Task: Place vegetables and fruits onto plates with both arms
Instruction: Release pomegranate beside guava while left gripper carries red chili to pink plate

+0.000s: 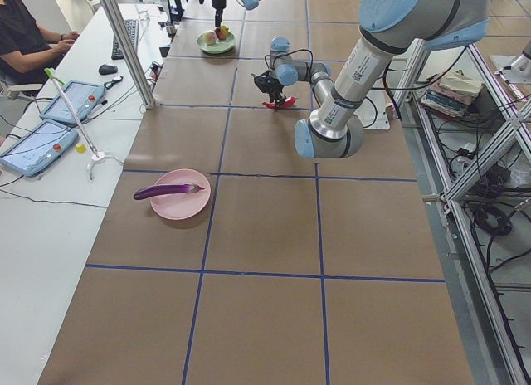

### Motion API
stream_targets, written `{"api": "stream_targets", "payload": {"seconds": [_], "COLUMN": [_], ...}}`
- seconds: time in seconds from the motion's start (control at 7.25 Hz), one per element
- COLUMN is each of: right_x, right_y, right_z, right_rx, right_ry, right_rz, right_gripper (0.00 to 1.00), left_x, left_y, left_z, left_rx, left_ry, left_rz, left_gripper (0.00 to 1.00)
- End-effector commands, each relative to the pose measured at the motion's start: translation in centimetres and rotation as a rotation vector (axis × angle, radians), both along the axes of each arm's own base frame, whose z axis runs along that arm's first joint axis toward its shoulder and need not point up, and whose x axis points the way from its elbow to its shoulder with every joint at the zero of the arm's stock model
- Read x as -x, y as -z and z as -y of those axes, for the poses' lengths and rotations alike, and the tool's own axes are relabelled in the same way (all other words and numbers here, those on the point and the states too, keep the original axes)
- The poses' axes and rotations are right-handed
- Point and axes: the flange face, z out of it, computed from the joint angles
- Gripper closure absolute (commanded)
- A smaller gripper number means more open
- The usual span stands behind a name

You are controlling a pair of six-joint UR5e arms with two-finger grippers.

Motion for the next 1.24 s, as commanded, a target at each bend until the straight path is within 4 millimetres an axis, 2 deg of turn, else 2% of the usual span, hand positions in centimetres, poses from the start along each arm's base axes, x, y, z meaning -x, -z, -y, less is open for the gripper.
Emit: {"api": "stream_targets", "payload": {"seconds": [0.0,0.14,0.28,0.41,0.55,0.69,0.83,0.97,1.1], "right_x": [0.0,-0.4,-1.6,-4.3,-6.8,-8.6,-9.4,-9.8,-9.8], "right_y": [0.1,1.4,1.9,2.2,1.7,1.7,1.8,1.6,1.7], "right_z": [-0.2,-1.6,-2.4,-2.1,-2.4,-3.3,-5.3,-6.7,-6.8], "right_rx": [0.002,-0.010,0.004,0.034,0.062,0.072,0.061,0.057,0.054], "right_ry": [-0.001,0.014,0.024,0.021,0.019,0.020,0.024,0.023,0.021], "right_rz": [0.007,0.049,0.103,0.179,0.238,0.287,0.299,0.301,0.299], "right_gripper": [0.00,0.00,0.00,0.00,0.00,0.00,0.00,0.00,0.00], "left_x": [6.3,13.3,19.0,24.4,29.8,34.3,39.6,41.5,44.5], "left_y": [1.5,1.5,-2.9,-6.2,-11.3,-16.9,-20.1,-24.8,-29.9], "left_z": [7.1,12.0,14.8,16.7,18.9,20.3,22.1,23.9,27.0], "left_rx": [-0.018,-0.035,-0.032,-0.136,-0.195,-0.214,-0.239,-0.169,-0.198], "left_ry": [0.126,0.226,0.288,0.241,0.167,0.125,0.126,0.100,0.138], "left_rz": [-0.025,-0.051,-0.021,0.047,0.127,0.201,0.253,0.265,0.256], "left_gripper": [1.00,1.00,1.00,1.00,1.00,1.00,1.00,1.00,1.00]}}
